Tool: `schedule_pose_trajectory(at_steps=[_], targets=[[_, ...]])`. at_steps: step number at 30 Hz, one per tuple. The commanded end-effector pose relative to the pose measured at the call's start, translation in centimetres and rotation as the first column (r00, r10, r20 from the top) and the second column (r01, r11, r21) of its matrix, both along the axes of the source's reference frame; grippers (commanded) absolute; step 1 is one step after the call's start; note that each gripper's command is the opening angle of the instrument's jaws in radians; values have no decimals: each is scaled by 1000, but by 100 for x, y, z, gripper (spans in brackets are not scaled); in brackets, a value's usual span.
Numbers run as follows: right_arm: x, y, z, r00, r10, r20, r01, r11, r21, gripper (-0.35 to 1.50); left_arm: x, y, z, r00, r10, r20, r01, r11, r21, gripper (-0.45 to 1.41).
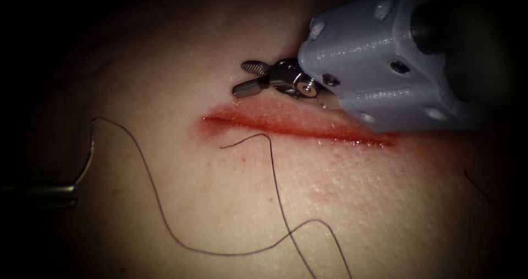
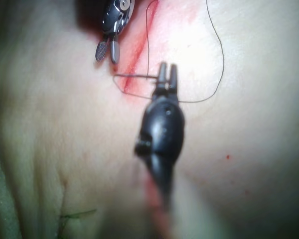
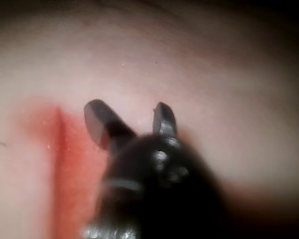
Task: Wound Closure
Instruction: Use the right gripper to pull up on the short suture end.
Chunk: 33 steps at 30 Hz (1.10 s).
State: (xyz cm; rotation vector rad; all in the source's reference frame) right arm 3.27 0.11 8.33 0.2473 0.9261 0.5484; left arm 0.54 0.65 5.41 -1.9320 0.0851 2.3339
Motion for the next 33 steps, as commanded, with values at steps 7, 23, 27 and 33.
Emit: schedule_pose_trajectory(at_steps=[7,23,27,33], targets=[[17,-14,13,1000,-8,17,8,1000,2,128,-5,-2,8,1000,1,2,-1,1000,1,-35],[14,-31,58,996,-47,78,48,999,-22,81,-4,-3,7,1000,3,0,-3,1000,2,-35],[6,-36,57,992,-111,56,110,994,21,-35,-3,-3,7,1000,4,0,-4,1000,2,-35],[-7,-33,50,987,-145,71,142,989,46,-35,-3,-3,7,1000,4,0,-4,1000,2,-35]])
